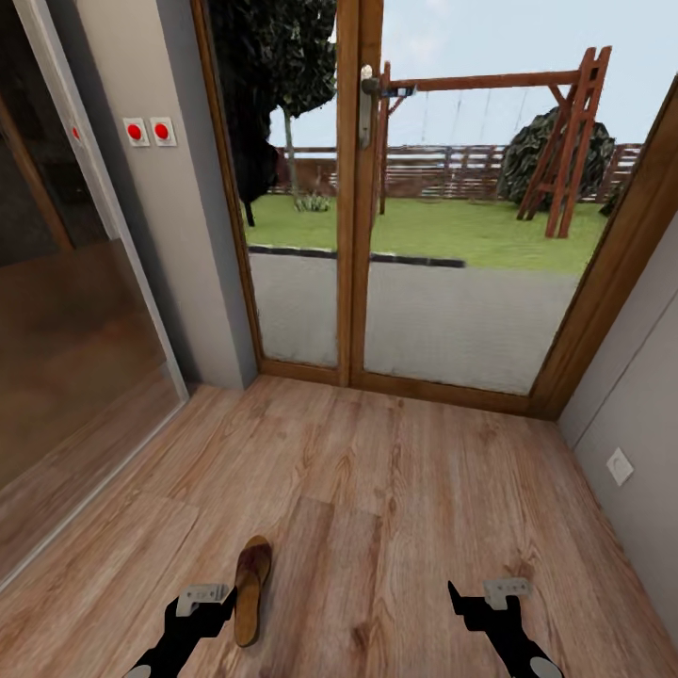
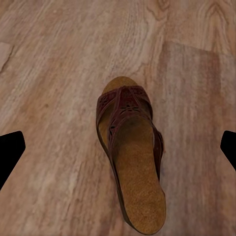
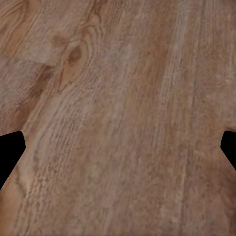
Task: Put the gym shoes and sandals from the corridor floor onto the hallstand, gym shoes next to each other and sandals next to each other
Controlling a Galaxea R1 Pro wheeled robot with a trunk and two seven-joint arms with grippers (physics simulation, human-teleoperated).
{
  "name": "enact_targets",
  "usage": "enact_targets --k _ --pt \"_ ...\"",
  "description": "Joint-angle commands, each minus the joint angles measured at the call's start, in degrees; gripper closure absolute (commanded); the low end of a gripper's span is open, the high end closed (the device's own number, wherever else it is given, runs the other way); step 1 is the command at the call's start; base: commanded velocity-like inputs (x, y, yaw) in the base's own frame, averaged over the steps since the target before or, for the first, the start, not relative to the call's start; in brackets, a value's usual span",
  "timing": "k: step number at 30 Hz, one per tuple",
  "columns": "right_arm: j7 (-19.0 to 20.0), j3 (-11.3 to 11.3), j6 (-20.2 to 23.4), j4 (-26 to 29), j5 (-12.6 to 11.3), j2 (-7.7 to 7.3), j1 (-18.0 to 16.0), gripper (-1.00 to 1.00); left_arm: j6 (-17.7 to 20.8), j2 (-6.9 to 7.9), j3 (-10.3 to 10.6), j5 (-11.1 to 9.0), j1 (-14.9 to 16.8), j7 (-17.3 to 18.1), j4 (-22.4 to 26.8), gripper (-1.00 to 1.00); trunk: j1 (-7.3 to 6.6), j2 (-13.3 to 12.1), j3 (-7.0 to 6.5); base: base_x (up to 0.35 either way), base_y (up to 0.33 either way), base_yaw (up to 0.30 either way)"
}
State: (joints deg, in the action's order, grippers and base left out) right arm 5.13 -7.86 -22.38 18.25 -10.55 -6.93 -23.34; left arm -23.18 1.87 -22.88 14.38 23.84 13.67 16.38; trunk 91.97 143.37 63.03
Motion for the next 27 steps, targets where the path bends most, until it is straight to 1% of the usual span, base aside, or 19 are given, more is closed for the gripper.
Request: enact_targets --k 1,4,14,27 --pt "0.2 -0.3 -0.2 -0.1 -0.6 -0.03 0.0 -1.00 -0.2 -0.02 -0.5 0.5 0.1 0.3 0.0 -1.00 -0.01 0.0 0.05 0.004 -0.001 0.000" --pt "0.2 -0.3 -0.2 -0.1 -0.6 -0.02 0.0 -1.00 -0.3 -0.08 -0.5 0.5 0.0 0.3 0.0 -1.00 -0.01 0.0 0.05 0.068 -0.041 0.000" --pt "0.1 -0.3 -0.3 -0.1 -0.6 0.09 0.0 -1.00 -0.4 -0.08 -0.5 0.4 0.0 0.3 0.0 -1.00 -0.01 0.0 0.05 0.175 -0.116 0.000" --pt "0.1 -0.3 -0.3 -0.1 -0.6 0.06 0.0 -1.00 -0.4 -0.03 -0.5 0.4 0.1 0.7 0.2 -1.00 -0.01 0.0 0.05 0.019 -0.014 0.000"
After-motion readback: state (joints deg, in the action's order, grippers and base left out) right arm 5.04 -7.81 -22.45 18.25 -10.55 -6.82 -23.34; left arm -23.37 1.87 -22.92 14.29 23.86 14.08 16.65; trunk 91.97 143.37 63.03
